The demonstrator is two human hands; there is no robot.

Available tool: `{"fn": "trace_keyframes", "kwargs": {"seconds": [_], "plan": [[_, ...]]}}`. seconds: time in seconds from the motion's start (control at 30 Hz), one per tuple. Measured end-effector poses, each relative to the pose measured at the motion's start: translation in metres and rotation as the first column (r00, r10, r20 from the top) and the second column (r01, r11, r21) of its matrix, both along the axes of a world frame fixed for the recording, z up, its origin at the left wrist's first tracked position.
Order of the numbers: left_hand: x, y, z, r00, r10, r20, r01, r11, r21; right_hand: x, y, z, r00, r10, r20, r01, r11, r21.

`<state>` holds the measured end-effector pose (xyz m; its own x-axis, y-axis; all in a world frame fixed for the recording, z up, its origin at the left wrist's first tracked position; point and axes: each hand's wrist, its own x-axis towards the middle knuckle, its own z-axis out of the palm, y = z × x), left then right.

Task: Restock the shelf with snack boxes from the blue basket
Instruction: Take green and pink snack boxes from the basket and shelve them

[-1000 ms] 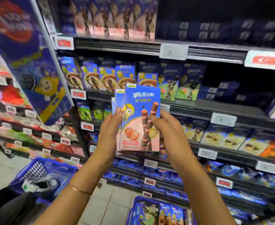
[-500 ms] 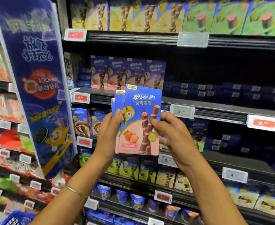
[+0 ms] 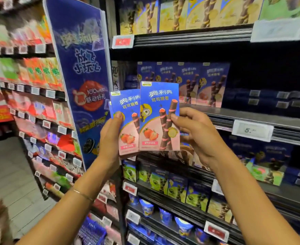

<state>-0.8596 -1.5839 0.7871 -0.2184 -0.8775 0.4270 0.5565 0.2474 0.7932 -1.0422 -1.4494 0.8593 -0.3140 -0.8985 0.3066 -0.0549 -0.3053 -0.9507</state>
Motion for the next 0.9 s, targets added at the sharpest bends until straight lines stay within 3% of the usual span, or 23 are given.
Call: {"fn": "trace_keyframes", "kwargs": {"seconds": [0.17,0.37,0.53,0.63,0.9], "plan": [[0.005,-0.038,0.010,0.998,0.037,-0.043,-0.044,0.986,-0.160,-0.007,-0.039,0.020,0.997,-0.063,0.045,0.066,0.996,-0.061],[0.014,-0.081,0.021,0.993,0.057,-0.106,-0.076,0.978,-0.193,-0.008,-0.102,0.047,0.973,-0.224,0.057,0.230,0.962,-0.150],[0.018,-0.108,0.019,0.996,-0.009,-0.089,-0.015,0.964,-0.267,-0.009,-0.167,0.054,0.916,-0.398,-0.044,0.384,0.905,-0.180],[0.013,-0.119,0.015,0.994,-0.051,-0.096,0.026,0.969,-0.246,-0.009,-0.199,0.048,0.843,-0.505,-0.187,0.482,0.862,-0.159],[0.000,-0.137,0.018,0.993,-0.079,-0.084,0.052,0.957,-0.286,-0.003,-0.233,0.036,0.663,-0.631,-0.404,0.609,0.768,-0.200]]}}
